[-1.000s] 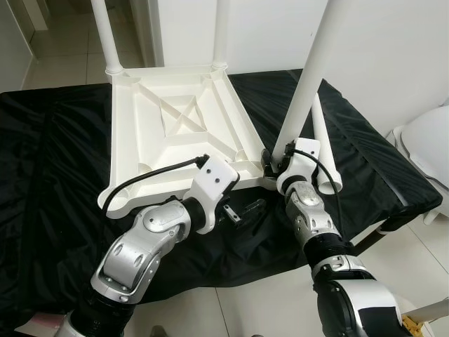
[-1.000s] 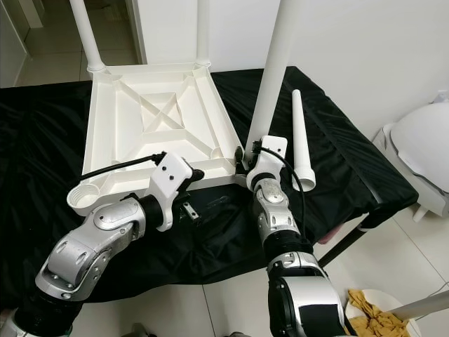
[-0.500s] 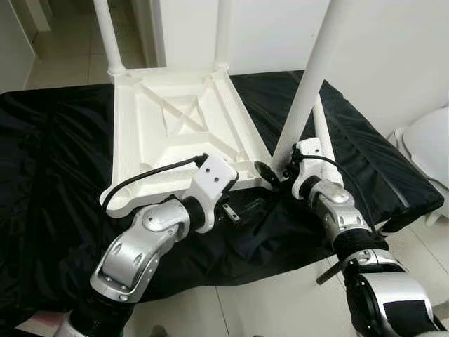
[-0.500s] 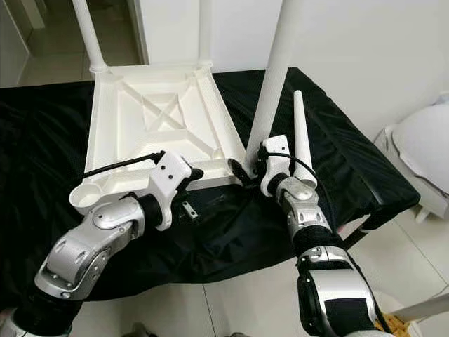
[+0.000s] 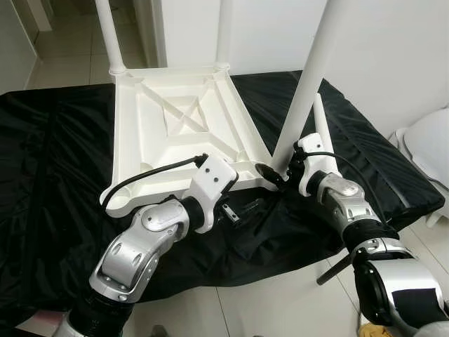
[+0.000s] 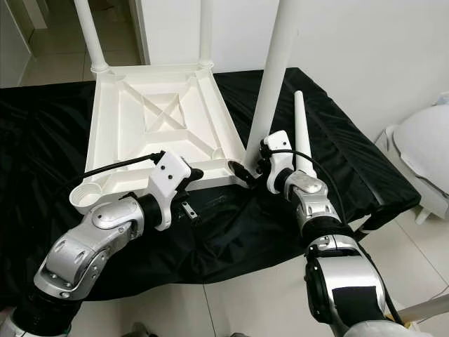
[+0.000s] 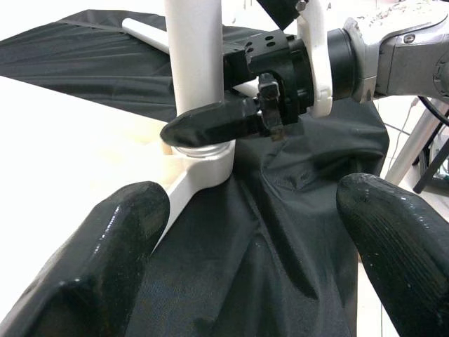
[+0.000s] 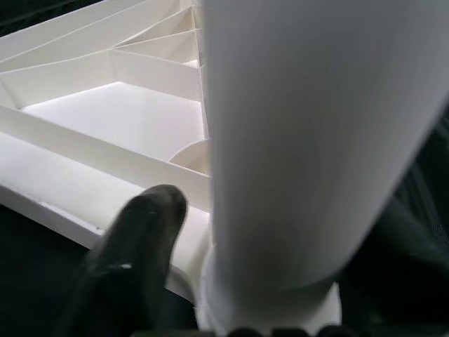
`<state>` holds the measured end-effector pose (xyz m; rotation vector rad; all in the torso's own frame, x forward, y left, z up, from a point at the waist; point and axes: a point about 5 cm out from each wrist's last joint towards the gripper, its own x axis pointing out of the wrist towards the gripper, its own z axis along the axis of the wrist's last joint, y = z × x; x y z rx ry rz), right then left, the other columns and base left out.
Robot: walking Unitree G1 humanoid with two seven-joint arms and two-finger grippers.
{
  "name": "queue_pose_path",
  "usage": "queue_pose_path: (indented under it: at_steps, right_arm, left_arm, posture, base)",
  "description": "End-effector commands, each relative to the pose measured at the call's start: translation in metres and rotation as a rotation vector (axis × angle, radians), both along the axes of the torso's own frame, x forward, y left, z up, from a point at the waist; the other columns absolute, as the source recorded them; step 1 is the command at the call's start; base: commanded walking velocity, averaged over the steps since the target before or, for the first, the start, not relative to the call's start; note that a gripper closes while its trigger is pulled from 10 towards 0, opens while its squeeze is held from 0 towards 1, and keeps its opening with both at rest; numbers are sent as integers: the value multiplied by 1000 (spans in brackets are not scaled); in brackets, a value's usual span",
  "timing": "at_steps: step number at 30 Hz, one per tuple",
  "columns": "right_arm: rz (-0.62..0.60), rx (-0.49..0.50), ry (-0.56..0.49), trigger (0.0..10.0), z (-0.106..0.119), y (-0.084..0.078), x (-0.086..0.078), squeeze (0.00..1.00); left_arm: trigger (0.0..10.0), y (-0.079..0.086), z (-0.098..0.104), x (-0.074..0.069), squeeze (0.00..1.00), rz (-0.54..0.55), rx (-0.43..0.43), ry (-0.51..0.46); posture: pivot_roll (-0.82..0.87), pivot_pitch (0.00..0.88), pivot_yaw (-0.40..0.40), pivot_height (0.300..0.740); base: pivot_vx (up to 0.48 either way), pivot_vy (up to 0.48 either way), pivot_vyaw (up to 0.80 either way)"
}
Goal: Building children table
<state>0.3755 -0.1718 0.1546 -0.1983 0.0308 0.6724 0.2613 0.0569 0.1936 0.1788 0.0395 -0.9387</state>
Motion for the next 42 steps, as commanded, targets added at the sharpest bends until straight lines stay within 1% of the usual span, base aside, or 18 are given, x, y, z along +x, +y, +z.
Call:
queue_pose_path:
  at_steps: [1, 2, 3, 5, 7, 8, 9, 12, 14, 21, 23, 25, 29, 33, 36, 38, 40, 42]
  right_arm:
    - [30, -15, 20, 0, -4, 1, -1, 0]
    - [30, -15, 20, 0, -4, 1, -1, 0]
    - [29, -14, 23, 0, -5, -1, -2, 0]
    - [29, -14, 23, 0, -5, -1, -2, 0]
    - [35, -10, 26, 0, -8, -2, -3, 0]
    - [35, -10, 26, 0, -8, -2, -3, 0]
    - [40, -5, 27, 0, -10, -1, -5, 0]
    - [41, -3, 27, 0, -11, 0, -5, 0]
    - [42, 3, 25, 0, -13, 0, -6, 0]
    - [28, 9, 22, 0, -15, -1, -7, 0]
    - [1, 26, 21, 0, -15, -3, -7, 0]
    - [-15, 30, 10, 0, -15, -2, -7, 0]
    - [-41, 47, -13, 0, -13, 3, -6, 0]
    - [-52, 68, -50, 0, -9, 14, -6, 0]
    - [-67, 78, -61, 0, -9, 18, -6, 0]
    - [-67, 78, -61, 0, -9, 18, -6, 0]
    - [-83, 96, -69, 0, -8, 22, -7, 0]
    - [-149, 127, -70, 0, -10, 28, -8, 0]
  left_arm:
    - [10000, 1, 3, 0, 0, 9, 4, -9]
    - [10000, 1, 3, 0, 0, 9, 4, -9]
    - [10000, 0, 4, -1, 0, 9, 1, -11]
    - [10000, 0, 4, -1, 0, 9, 1, -11]
    - [10000, -1, 4, -3, 0, 3, -1, -9]
    - [10000, -1, 4, -3, 0, 3, -1, -9]
    - [10000, -1, 3, -4, 0, -11, 7, -6]
    - [10000, -1, 3, -4, 0, -16, 12, -6]
    - [10000, 0, 3, -4, 0, -25, 16, 0]
    - [10000, 1, 3, -4, 0, -31, 18, 6]
    - [10000, 1, 4, -4, 0, -29, 14, 7]
    - [10000, 1, 5, -3, 0, -19, 18, 7]
    - [10000, 3, 5, -1, 0, -5, 17, 8]
    - [10000, 6, 5, 2, 0, 11, 17, 9]
    - [10000, 7, 6, 2, 0, 20, 20, 7]
    - [10000, 7, 6, 2, 0, 20, 20, 7]
    - [10000, 8, 6, 2, 0, 25, 22, 7]
    - [10000, 10, 5, 2, 0, 36, 25, 9]
  posture:
    - [-18, 50, -26, 740]
    - [-18, 50, -26, 740]
    - [-59, 68, -30, 740]
    - [-59, 68, -30, 740]
    - [-123, 72, -4, 740]
    - [-123, 72, -4, 740]
    - [-137, 73, 13, 740]
    - [-137, 73, 13, 740]
    - [-148, 75, 30, 740]
    - [-149, 86, 30, 740]
    - [-99, 89, 18, 740]
    - [-91, 88, 14, 740]
    - [-86, 85, 23, 740]
    - [-71, 87, 16, 740]
    - [-65, 90, 15, 740]
    - [-65, 90, 15, 740]
    - [-56, 91, 12, 740]
    - [-47, 90, 5, 740]
  base:
    - [0, 0, 0]
    - [0, 0, 0]
    - [0, 0, 0]
    - [0, 0, 0]
    - [0, 0, 0]
    - [0, 0, 0]
    - [0, 0, 0]
    - [0, 0, 0]
    - [0, 0, 0]
    - [0, 0, 0]
    - [0, 0, 0]
    - [0, 0, 0]
    - [0, 0, 0]
    - [0, 0, 0]
    - [0, 0, 0]
    - [0, 0, 0]
    - [0, 0, 0]
    - [0, 0, 0]
